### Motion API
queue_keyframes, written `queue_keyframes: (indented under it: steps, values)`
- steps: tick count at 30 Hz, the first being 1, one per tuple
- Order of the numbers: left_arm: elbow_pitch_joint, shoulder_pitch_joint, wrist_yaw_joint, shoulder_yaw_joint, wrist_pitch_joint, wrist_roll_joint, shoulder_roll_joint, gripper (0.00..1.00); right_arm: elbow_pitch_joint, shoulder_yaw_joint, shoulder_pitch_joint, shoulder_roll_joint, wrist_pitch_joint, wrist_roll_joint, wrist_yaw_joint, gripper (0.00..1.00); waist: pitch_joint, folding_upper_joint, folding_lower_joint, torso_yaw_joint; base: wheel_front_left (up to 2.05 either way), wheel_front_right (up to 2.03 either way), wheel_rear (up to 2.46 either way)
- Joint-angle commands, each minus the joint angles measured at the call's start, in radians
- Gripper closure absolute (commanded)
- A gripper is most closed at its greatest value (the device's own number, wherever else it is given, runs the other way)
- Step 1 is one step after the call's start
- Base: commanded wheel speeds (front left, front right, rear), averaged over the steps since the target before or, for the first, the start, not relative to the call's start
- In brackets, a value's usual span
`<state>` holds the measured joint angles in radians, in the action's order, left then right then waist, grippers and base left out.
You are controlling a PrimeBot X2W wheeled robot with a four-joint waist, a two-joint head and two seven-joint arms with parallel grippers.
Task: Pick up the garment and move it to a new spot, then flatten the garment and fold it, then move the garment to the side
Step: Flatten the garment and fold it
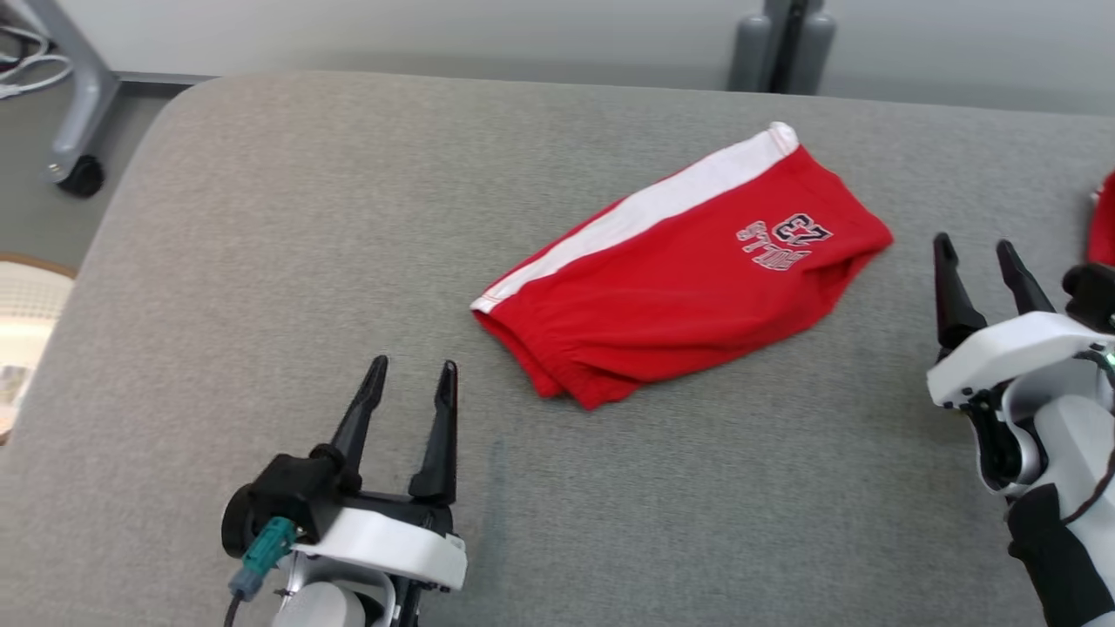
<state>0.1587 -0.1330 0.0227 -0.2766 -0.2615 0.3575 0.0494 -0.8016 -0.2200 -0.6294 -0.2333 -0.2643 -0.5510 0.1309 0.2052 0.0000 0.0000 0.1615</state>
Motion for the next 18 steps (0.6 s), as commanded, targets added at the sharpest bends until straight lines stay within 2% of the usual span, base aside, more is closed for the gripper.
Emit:
queue_keyframes:
  steps: [1, 9, 18]
  values:
    - [-0.009, 0.007, 0.009, -0.009, -0.003, -0.008, 0.003, 0.00, -0.027, 0.008, 0.000, -0.016, -0.001, -0.013, 0.000, 0.00, -0.004, 0.0000, 0.0000, 0.033, 0.00, 0.00, 0.00]
    - [-0.030, 0.000, 0.044, -0.041, -0.003, -0.115, 0.003, 0.00, -0.210, 0.004, -0.110, -0.031, 0.036, -0.111, 0.000, 0.00, 0.033, 0.0000, 0.0000, 0.118, 0.00, 0.00, 0.00]
    - [-0.035, -0.023, 0.067, -0.074, -0.003, -0.117, 0.003, 0.00, -0.419, 0.005, -0.240, -0.088, 0.094, -0.112, 0.000, 0.00, 0.082, 0.0000, 0.0000, 0.199, 0.00, 0.00, 0.00]
